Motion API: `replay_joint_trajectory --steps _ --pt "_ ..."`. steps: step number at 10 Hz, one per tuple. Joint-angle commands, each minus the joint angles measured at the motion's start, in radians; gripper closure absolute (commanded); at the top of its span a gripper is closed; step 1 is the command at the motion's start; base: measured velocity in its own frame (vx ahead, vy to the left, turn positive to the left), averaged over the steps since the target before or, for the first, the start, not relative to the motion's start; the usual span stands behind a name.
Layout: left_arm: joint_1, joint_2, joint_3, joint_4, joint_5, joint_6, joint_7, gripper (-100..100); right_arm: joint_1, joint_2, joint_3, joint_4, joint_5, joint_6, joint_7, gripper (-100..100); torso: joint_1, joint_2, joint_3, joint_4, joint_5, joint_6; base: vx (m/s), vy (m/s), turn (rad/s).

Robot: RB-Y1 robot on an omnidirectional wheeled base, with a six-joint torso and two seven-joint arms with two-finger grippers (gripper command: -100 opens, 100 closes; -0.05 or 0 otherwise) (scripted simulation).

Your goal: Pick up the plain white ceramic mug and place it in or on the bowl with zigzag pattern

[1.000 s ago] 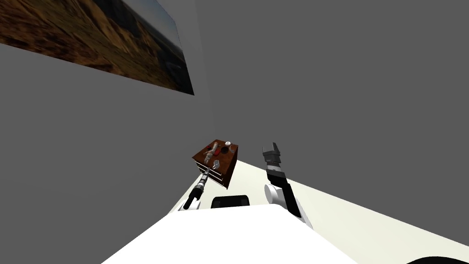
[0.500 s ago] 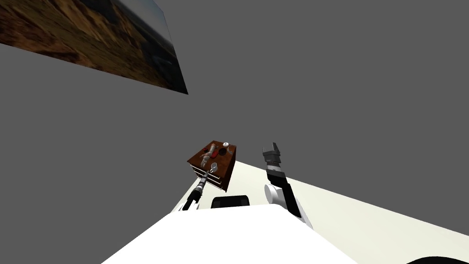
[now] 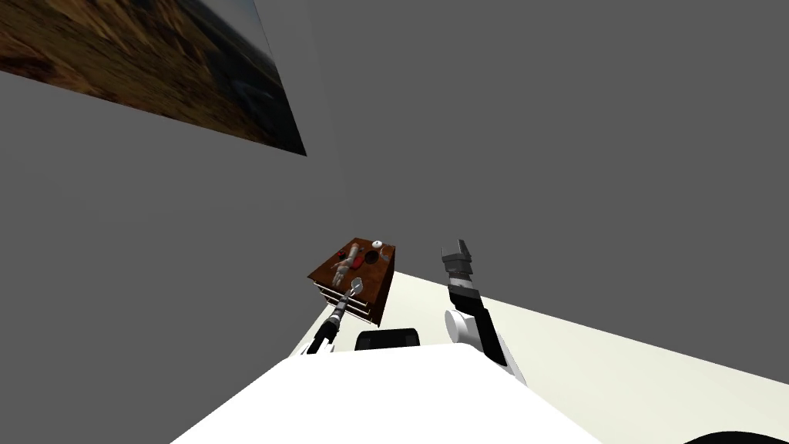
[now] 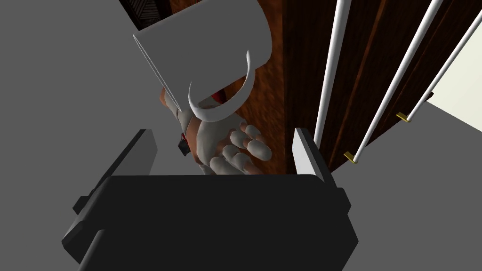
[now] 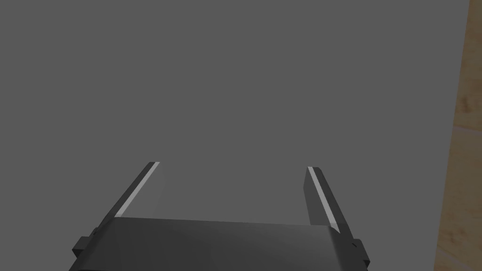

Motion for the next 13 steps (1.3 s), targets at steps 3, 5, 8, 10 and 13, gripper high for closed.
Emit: replay_joint_trajectory --steps 3,5,8,10,13 --pt "-0.011 -0.003 0.005 0.017 -0.004 -0.001 -0.001 0 0.0 0.0 0.0 0.0 0.0 0.0 0.0 0 -0.001 -0.001 -0.001 0.0 0.0 0.0 0.06 -0.01 -0.051" --pt "0.025 -0.018 0.009 0.025 -0.006 -0.047 -0.017 -100 0.0 0.0 0.0 0.0 0.0 0.0 0.0 0 0.0 -0.002 -0.001 0.0 0.0 0.0 0.121 0.015 -0.001" --pt "0.017 -0.014 0.008 0.031 -0.005 -0.044 -0.013 100 0.0 0.0 0.0 0.0 0.0 0.0 0.0 0 0.0 0.003 0.001 0.001 0.0 0.0 0.011 0.002 0.002" --pt "0.016 -0.014 0.008 0.031 -0.005 -0.044 -0.013 100 0.0 0.0 0.0 0.0 0.0 0.0 0.0 0 0.0 0.004 0.002 0.001 0.0 0.0 0.0 0.0 0.0" --pt "-0.001 -0.008 0.006 0.019 -0.005 -0.014 -0.005 100 0.0 0.0 0.0 0.0 0.0 0.0 0.0 0 0.0 0.004 0.002 0.001 0.0 0.0 -0.018 -0.001 -0.001"
